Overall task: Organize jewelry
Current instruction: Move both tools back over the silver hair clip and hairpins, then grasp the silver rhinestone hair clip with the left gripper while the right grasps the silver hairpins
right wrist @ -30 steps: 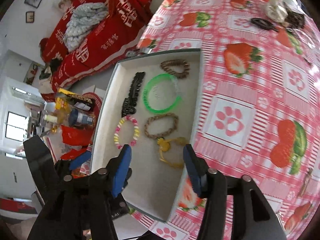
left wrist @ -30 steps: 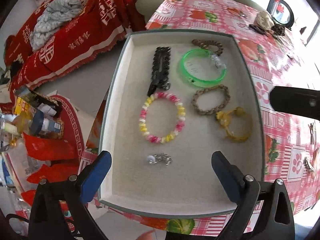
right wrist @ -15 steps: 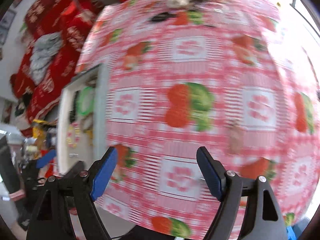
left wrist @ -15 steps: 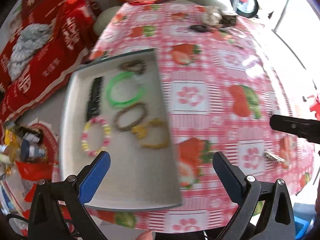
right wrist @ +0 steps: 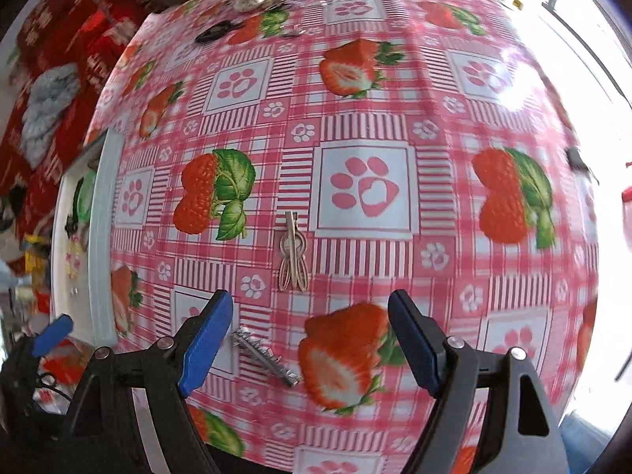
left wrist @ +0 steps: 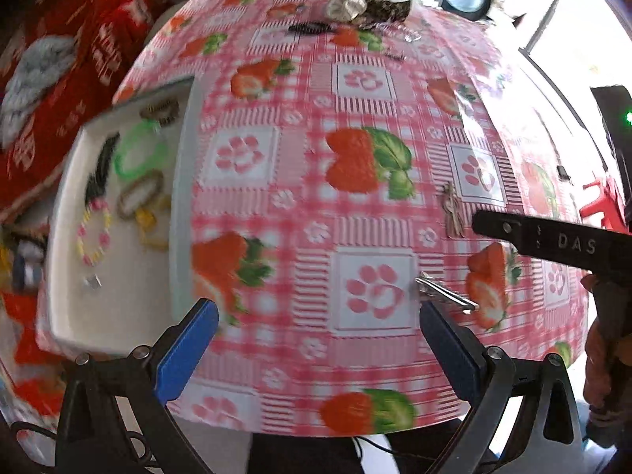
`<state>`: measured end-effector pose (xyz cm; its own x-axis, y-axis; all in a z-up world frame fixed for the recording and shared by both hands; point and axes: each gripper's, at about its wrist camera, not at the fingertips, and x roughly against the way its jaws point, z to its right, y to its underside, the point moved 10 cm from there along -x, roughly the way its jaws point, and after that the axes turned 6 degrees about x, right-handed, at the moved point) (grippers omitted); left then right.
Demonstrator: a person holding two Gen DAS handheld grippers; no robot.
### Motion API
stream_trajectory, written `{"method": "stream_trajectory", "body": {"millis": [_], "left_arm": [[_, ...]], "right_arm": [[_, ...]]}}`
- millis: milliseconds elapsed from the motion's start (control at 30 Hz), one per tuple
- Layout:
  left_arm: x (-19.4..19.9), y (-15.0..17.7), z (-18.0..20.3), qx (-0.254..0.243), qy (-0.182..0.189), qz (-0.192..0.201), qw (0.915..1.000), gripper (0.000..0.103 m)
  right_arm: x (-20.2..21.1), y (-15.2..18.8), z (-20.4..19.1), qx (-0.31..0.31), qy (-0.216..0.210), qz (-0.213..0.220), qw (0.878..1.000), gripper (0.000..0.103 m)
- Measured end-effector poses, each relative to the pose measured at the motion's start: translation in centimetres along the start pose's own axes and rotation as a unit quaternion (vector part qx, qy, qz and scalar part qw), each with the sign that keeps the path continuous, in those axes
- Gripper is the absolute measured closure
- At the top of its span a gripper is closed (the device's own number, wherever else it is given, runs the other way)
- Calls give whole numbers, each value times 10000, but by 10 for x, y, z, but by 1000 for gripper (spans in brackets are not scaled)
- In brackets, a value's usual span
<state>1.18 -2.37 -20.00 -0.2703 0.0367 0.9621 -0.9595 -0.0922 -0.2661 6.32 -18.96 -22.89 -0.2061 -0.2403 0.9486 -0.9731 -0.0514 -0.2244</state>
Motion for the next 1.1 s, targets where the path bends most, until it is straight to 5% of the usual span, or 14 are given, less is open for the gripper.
{"method": "stream_trajectory", "body": {"millis": [267, 467, 667, 933, 1100], "left_arm": [[-13, 34, 30, 842, -254, -137, 9960, 0], [-21, 43, 42, 1280, -197, -159, 9915, 0], [-29, 47, 44, 1633, -149, -189, 9863, 0], [-34, 45, 49, 1729, -170, -195, 9846, 0], [-40, 41, 55, 1705, -197, -224, 9849, 0]], "right_arm": [[-14, -21, -1, 823, -367, -99, 9959, 22], [-29, -29, -2, 1112, -452, -289, 9924, 41], [-35, -37, -13, 1579, -432, -225, 9863, 47], [-42, -31, -33, 2426, -94, -189, 9699, 60], [-43, -33, -30, 2731, 224, -117, 9616, 83]]}}
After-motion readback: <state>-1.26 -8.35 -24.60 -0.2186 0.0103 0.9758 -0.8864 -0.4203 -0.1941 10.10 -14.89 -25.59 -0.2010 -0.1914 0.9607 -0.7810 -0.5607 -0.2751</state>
